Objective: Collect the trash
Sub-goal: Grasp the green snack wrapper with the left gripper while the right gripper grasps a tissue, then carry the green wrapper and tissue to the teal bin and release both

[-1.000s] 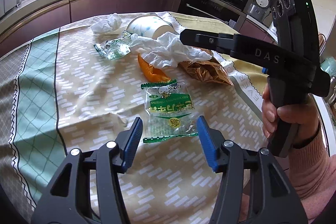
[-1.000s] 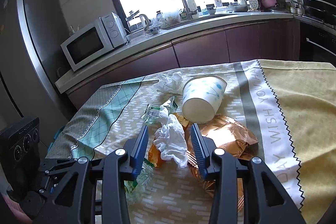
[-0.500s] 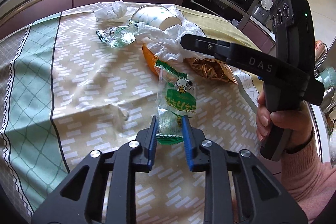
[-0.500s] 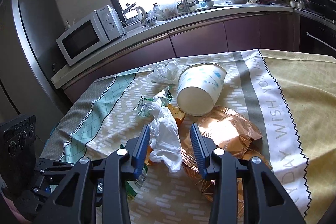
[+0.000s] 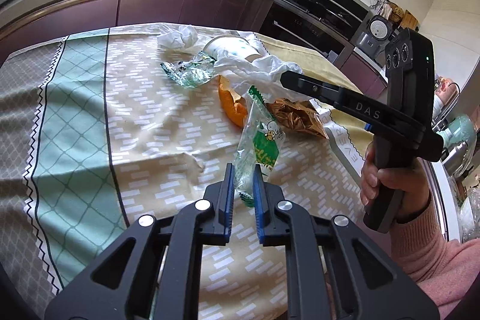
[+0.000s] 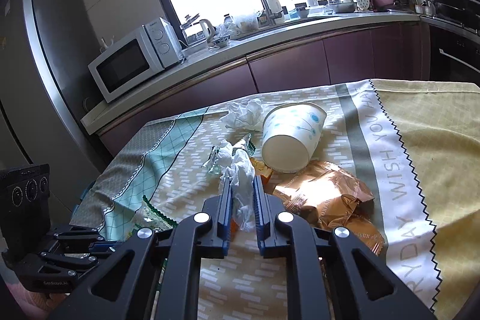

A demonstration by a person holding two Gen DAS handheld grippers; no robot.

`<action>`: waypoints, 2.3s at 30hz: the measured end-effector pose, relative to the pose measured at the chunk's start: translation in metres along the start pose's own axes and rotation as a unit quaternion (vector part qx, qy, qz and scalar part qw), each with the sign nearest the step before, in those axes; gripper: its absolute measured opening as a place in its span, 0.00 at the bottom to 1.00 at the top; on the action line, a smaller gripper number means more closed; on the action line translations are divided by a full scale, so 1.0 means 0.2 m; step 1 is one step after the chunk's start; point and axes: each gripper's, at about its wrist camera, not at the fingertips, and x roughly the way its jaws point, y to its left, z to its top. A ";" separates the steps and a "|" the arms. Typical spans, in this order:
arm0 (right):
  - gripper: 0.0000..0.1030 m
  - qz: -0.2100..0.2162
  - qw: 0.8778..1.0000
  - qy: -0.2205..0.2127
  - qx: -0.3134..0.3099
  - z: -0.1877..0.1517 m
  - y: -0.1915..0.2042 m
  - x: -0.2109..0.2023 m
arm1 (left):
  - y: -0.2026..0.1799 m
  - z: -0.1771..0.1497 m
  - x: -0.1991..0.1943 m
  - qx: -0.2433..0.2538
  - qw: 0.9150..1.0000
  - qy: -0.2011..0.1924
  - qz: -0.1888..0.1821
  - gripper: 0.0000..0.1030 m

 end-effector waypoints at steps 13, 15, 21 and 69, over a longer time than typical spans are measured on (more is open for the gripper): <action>0.12 0.056 0.998 -0.011 -0.019 0.03 0.20 -0.04 | 0.15 -0.02 -0.27 -0.033 0.998 -0.049 0.023 0.12; 0.12 0.068 0.997 -0.008 -0.020 0.04 0.24 -0.01 | 0.19 -0.03 -0.31 -0.040 0.997 -0.054 0.031 0.12; 0.12 0.107 0.993 0.009 -0.042 0.04 0.41 0.08 | 0.28 -0.08 -0.46 -0.057 0.993 -0.078 0.063 0.12; 0.12 0.249 0.927 0.198 -0.200 -0.11 1.88 1.16 | 1.60 -0.55 -1.15 -0.277 0.901 -0.087 0.322 0.14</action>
